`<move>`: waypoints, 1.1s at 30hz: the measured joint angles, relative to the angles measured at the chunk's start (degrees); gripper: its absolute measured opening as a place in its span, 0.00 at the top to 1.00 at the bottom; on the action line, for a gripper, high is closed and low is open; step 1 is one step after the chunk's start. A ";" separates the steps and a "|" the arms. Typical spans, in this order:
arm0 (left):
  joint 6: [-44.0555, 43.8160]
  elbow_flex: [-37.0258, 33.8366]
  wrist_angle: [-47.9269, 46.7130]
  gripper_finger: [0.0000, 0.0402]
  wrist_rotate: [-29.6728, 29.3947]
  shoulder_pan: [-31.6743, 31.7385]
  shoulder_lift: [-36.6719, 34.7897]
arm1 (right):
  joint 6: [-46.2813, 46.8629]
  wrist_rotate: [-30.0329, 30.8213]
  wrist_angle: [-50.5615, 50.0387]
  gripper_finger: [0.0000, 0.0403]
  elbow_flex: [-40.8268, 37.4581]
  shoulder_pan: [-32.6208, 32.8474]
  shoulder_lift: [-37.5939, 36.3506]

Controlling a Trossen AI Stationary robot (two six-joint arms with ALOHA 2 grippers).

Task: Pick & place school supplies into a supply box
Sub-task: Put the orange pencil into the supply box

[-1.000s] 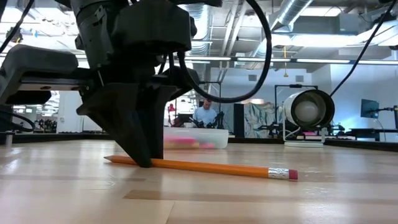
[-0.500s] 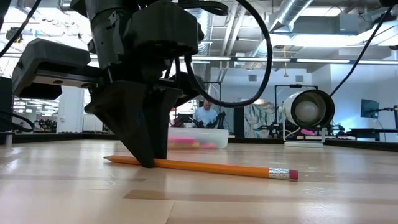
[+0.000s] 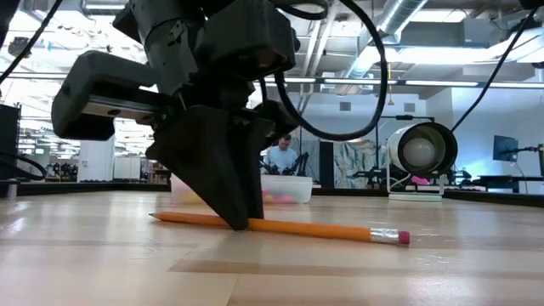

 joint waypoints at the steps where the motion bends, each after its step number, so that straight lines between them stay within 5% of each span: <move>1: 0.25 0.18 0.92 0.85 0.46 -0.04 0.62 | 0.06 0.00 0.02 0.69 0.00 0.00 0.00; 16: -2.19 3.23 -7.33 0.85 -4.69 -0.59 2.40 | 0.04 -0.05 -0.07 0.69 0.02 -0.44 0.00; 23: -4.27 4.01 -9.43 0.97 -7.79 -0.63 2.41 | 0.06 -0.07 0.04 0.69 0.02 -0.27 0.00; 33: -16.59 3.96 -11.65 0.97 -14.26 -0.55 2.41 | 0.09 -0.08 0.08 0.69 0.02 -0.26 0.00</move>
